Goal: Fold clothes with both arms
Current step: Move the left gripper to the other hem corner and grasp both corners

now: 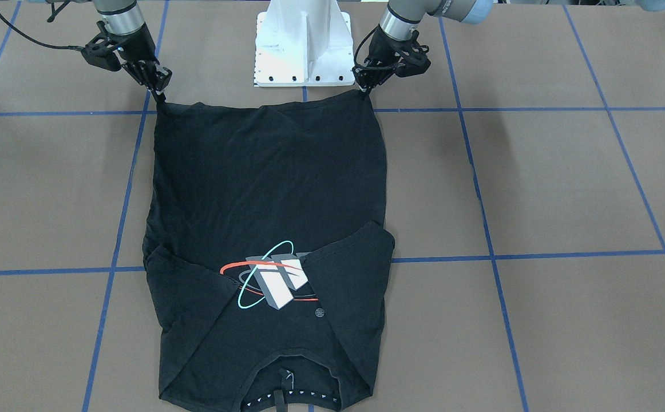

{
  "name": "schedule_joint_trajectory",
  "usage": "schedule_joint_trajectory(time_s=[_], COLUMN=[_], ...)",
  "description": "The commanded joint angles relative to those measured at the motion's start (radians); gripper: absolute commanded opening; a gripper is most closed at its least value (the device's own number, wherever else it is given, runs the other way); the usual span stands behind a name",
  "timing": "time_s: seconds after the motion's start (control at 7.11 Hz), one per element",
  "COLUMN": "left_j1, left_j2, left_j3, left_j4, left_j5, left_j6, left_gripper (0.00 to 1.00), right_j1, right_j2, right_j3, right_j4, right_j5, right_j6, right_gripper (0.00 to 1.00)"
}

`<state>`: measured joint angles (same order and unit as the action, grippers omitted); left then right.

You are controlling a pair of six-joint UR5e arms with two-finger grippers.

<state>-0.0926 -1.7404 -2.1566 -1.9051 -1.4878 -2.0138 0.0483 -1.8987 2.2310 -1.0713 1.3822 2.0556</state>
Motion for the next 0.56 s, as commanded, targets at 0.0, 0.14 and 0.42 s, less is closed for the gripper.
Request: schedule_joint_trajectory(time_s=[0.0,0.14,0.42], left_j1=[-0.004,-0.006,-0.007], left_j2=[0.025,0.047,0.045], left_j3=[-0.044,-0.072,-0.089], left_j4=[0.018,0.018,0.017], left_j5=[-0.003,-0.005,-0.028], left_j6=[0.038,0.046,0.061], left_gripper=[0.0,0.0,0.0], right_j1=[0.06,0.088,0.131], right_j2=[-0.048,-0.052,-0.049], right_j3=[0.042,0.044,0.05], right_j4=[0.002,0.004,0.007], right_j5=[0.062,0.09,0.127], right_j6=[-0.043,-0.055,-0.083], right_gripper=[0.0,0.0,0.0])
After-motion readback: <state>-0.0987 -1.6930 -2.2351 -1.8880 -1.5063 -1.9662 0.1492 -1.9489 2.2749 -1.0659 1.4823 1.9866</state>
